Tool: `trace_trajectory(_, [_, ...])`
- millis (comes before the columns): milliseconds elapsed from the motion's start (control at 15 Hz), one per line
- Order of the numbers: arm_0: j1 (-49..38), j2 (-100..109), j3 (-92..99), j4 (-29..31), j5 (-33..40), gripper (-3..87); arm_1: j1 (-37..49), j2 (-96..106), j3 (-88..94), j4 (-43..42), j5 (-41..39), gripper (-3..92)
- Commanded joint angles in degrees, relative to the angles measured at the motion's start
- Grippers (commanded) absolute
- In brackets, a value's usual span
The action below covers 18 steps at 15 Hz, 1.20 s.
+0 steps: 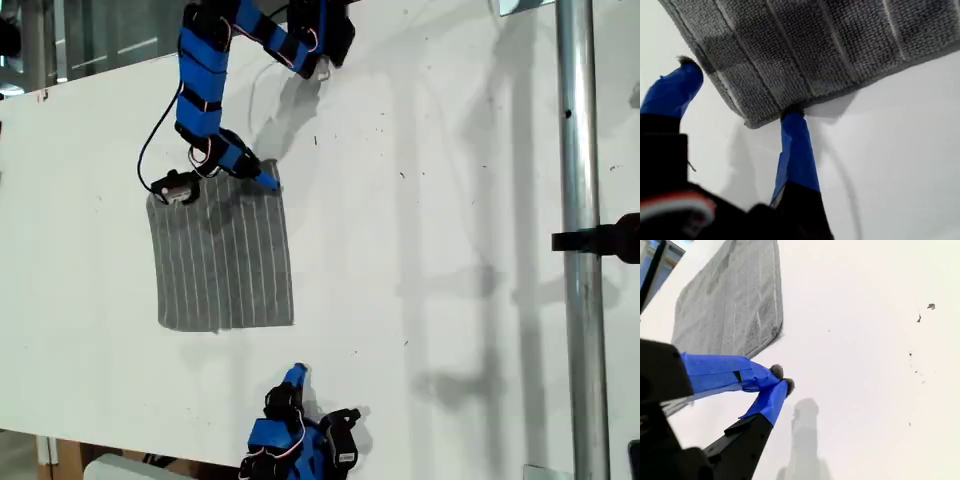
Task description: Grasp corners of a towel and fold twice.
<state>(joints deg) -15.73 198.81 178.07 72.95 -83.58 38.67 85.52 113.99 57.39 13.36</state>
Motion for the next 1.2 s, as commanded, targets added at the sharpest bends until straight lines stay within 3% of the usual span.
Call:
trace_trajectory(0, [0.09,0.26,0.7,0.09,-0.09,-2.9,1.32,-1.93,-3.96,-0.79,-1.32,29.3])
trace_trajectory(133, [-0.09,0.26,0.7,0.09,-0.26,-2.9,0.79,-2.29,-4.92,-0.88,-2.02,4.4])
trace_trajectory(267, [-0.09,0.26,0.7,0.09,-2.29,-2.3,-0.62,-2.37,-5.71,-0.97,-1.93,-0.2])
trace_trajectory(600, [1.58,-0.62,-5.1,-1.67,-4.13,-2.9,-2.2,-2.72,-5.54,-2.2,-1.41,-0.2])
trace_trajectory(733, [1.23,-16.35,-17.49,-2.46,-2.72,-2.9,-2.29,-2.55,-5.27,-2.46,-1.49,-0.2])
trace_trajectory(933, [0.35,-53.44,-44.56,-5.27,9.49,-2.9,-2.37,-1.76,-4.22,-3.43,-1.76,-0.2])
trace_trajectory(1133, [-2.81,-83.76,-72.07,2.2,26.89,-2.9,-2.29,-1.05,-3.34,-4.22,-1.85,-0.2])
